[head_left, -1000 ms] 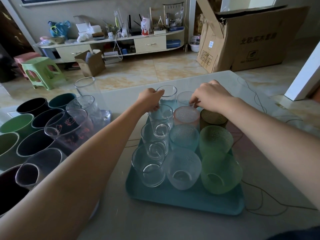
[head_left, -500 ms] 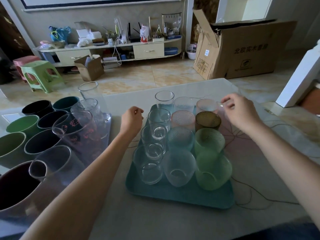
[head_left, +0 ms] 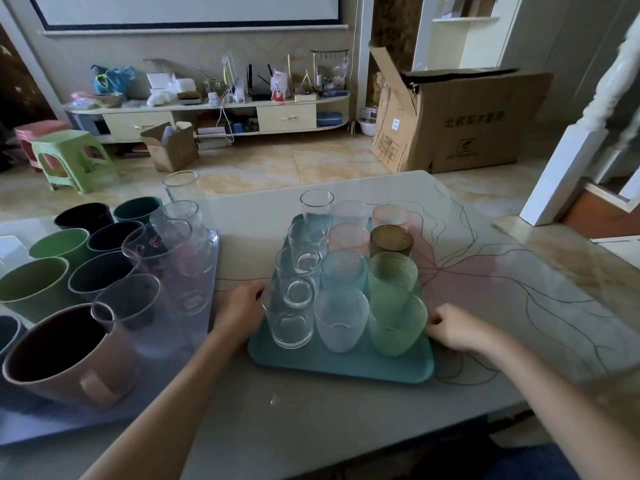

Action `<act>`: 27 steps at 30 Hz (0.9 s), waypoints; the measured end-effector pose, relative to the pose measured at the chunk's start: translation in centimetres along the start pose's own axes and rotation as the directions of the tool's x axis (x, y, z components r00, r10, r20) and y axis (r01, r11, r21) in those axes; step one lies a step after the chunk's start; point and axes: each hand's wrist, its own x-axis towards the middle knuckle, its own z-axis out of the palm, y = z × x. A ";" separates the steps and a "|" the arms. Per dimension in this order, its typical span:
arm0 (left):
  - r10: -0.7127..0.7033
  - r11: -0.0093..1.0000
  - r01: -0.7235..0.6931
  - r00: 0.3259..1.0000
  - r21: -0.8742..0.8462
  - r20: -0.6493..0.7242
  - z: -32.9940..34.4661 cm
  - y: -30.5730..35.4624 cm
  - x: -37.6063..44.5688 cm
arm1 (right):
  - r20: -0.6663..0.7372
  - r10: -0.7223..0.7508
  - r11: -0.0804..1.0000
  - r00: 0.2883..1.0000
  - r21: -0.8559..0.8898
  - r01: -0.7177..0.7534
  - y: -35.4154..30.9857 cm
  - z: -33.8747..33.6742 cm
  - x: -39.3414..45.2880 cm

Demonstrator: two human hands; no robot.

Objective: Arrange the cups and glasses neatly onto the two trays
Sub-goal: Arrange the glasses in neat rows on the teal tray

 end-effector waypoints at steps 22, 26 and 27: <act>-0.131 0.987 0.138 0.988 0.084 -0.082 3.5 5.7 1.4 | -0.201 -0.015 0.986 0.980 0.159 0.048 4.2 -3.0 6.0; -0.166 0.981 0.175 0.980 0.079 -0.113 5.1 7.7 2.7 | -0.248 -0.024 0.985 0.969 0.158 0.065 5.6 -4.4 7.9; -0.185 0.979 0.194 0.976 0.066 -0.117 5.4 8.3 3.0 | -0.269 -0.025 0.984 0.963 0.163 0.071 5.9 -4.7 8.3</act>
